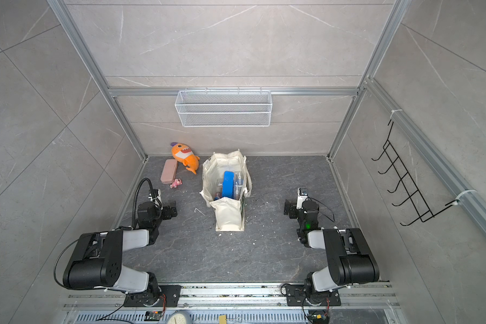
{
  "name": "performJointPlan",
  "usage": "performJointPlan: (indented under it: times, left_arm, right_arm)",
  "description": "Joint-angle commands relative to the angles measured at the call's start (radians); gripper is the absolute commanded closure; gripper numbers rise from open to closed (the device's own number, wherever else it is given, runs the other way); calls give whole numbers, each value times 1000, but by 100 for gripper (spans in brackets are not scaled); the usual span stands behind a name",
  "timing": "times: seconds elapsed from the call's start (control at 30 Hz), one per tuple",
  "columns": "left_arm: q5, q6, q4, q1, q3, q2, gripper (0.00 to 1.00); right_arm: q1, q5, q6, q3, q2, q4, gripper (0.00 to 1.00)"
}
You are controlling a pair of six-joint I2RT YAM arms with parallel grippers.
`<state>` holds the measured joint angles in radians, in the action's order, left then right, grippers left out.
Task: Take out the compass set from the canvas bag
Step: Adjust the canvas bag at the center of the board.
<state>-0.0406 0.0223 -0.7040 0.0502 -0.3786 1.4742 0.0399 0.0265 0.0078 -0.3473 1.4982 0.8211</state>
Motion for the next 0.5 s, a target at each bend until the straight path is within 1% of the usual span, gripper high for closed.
performJointPlan:
  times: [0.0,0.37,0.4,0.43,0.47]
  left_arm:
    - [19,-22,-49,5,-24,5,0]
    - [12,-20,-56,5,-18,2,0]
    - [-29,-2,-54,4,-19,-5,0]
    - [-89,22,-2,5,-33,-30,0]
    - [-171,54,122,5,-69,-66,0]
  right_arm:
    - [5,7,19,-21,7,26,1]
    - [5,6,22,-18,4,29,1]
    - [5,14,25,-18,2,37,1]
    - [5,34,36,-33,-11,7,1]
    - [5,74,50,-85,-45,-124,1]
